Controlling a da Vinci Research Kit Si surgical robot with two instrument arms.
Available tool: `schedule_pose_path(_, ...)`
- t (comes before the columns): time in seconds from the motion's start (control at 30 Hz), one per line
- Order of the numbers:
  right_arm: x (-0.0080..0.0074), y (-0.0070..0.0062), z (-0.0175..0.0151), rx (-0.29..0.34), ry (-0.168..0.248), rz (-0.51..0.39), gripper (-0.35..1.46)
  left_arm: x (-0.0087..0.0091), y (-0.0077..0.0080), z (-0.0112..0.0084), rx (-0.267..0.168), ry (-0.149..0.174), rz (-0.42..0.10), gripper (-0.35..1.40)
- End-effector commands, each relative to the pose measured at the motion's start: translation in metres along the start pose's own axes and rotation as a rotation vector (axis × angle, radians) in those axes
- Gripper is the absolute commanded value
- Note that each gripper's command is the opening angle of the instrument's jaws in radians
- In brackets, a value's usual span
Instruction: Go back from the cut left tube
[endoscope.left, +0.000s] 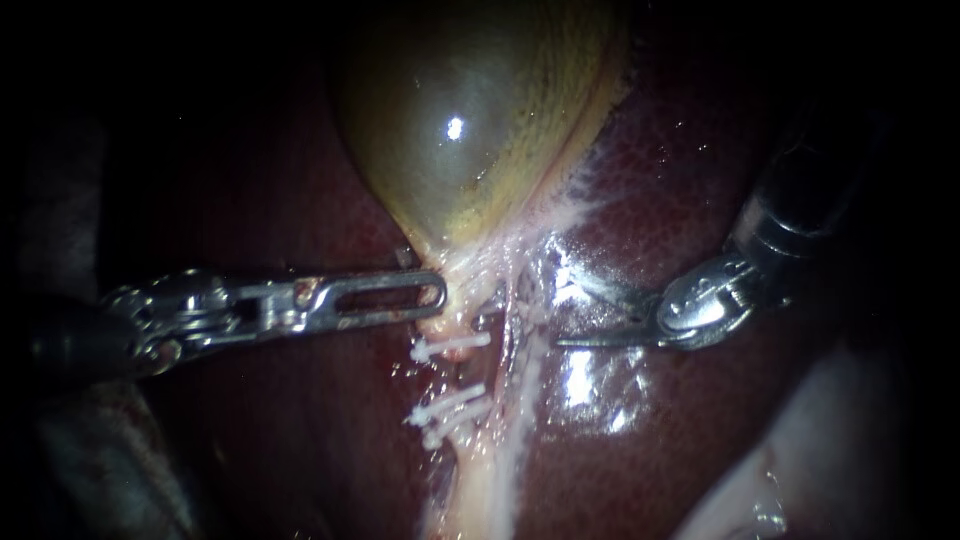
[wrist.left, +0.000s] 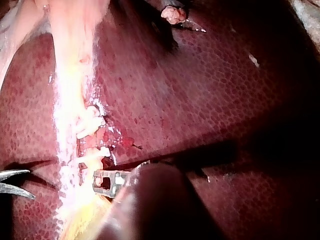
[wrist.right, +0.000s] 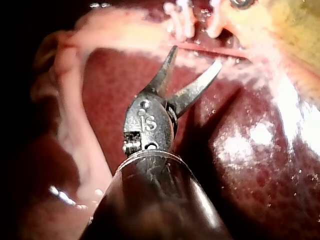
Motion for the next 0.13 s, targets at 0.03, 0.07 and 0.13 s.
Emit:
schedule_pose_path(0.03, 0.0000, 0.0000, 0.0000, 0.001, 0.001, -0.002, 1.38, 0.0000, 0.0000, 0.0000, 0.000, 0.000, 0.000, -0.35)
schedule_pose_path(0.07, 0.0000, 0.0000, 0.0000, 0.000, 0.001, -0.002, 1.38, 0.0000, 0.0000, 0.0000, 0.000, 0.000, 0.000, -0.35)
schedule_pose_path(0.13, 0.0000, 0.0000, 0.0000, 0.000, 0.001, -0.002, 1.38, 0.0000, 0.0000, 0.0000, 0.000, 0.000, 0.000, -0.35)
